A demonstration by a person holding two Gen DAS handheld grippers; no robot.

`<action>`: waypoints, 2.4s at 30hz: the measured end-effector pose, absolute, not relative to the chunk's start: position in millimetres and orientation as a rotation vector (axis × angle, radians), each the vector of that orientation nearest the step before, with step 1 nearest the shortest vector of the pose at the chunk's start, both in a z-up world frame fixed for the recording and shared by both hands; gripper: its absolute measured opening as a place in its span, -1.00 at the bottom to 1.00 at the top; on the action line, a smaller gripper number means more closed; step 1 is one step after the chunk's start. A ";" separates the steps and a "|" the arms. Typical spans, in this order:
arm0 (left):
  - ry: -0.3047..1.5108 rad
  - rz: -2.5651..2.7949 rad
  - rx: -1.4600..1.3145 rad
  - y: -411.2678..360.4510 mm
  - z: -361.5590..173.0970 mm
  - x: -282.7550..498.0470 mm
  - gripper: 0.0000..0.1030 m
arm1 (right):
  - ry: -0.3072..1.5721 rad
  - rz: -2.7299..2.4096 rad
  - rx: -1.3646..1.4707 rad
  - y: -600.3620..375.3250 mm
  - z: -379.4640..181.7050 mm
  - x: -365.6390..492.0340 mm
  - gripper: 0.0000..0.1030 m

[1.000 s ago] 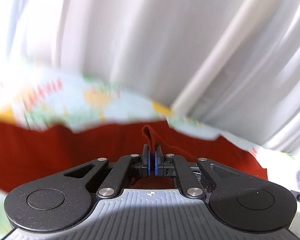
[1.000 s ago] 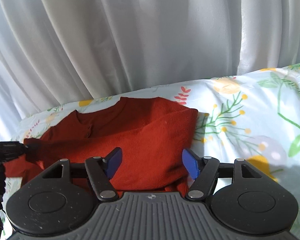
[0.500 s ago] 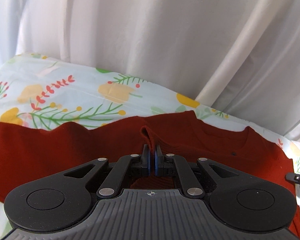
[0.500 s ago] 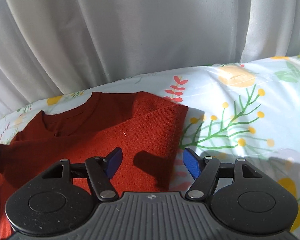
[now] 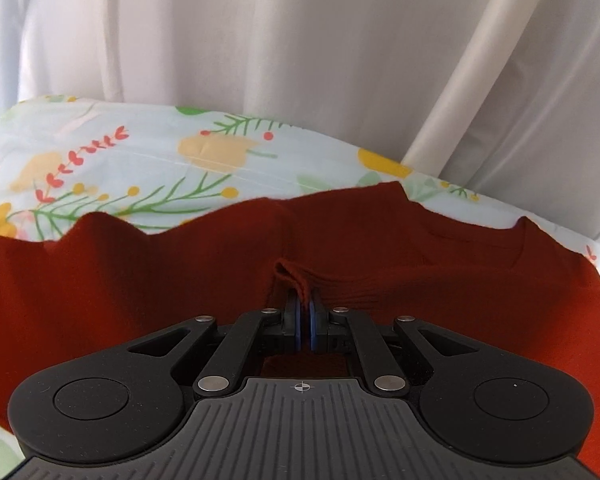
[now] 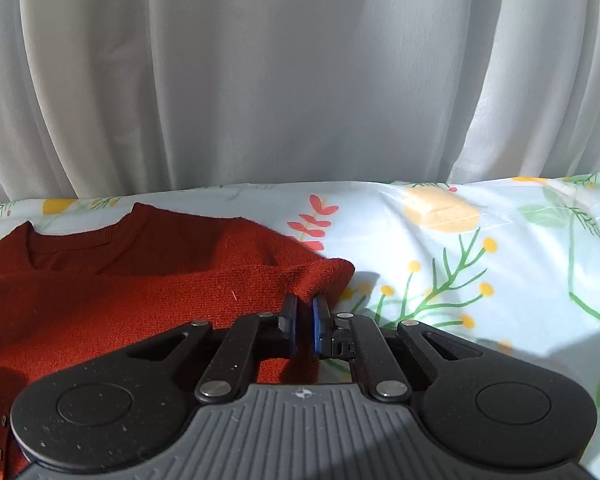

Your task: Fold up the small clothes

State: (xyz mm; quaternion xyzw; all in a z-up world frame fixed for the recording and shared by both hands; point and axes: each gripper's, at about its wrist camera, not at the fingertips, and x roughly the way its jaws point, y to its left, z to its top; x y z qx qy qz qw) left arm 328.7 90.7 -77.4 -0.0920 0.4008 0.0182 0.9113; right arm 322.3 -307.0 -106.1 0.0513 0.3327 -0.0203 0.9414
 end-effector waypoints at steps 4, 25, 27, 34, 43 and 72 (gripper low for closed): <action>0.813 0.044 -0.184 90.4 -77.1 328.5 -0.89 | 0.653 -0.051 0.085 -306.6 -104.0 319.7 -0.87; 0.968 0.033 -0.301 95.0 -56.6 221.8 -0.17 | 0.776 0.135 0.801 -338.3 -127.5 226.5 -0.23; 0.990 0.020 -0.299 89.5 -58.6 209.7 -0.14 | 0.800 0.114 0.825 -339.3 -135.5 229.8 -0.33; 1.076 0.065 -0.258 85.4 -68.5 156.9 -0.05 | 0.790 0.049 0.792 -348.4 -137.2 221.8 -0.84; 1.066 0.202 -0.231 99.5 -28.7 103.9 0.07 | 0.763 0.085 0.891 -353.0 -135.3 219.0 -0.58; 0.923 0.055 0.031 2.4 -28.8 282.9 0.40 | 0.699 0.134 0.312 -290.2 -66.7 251.5 -0.29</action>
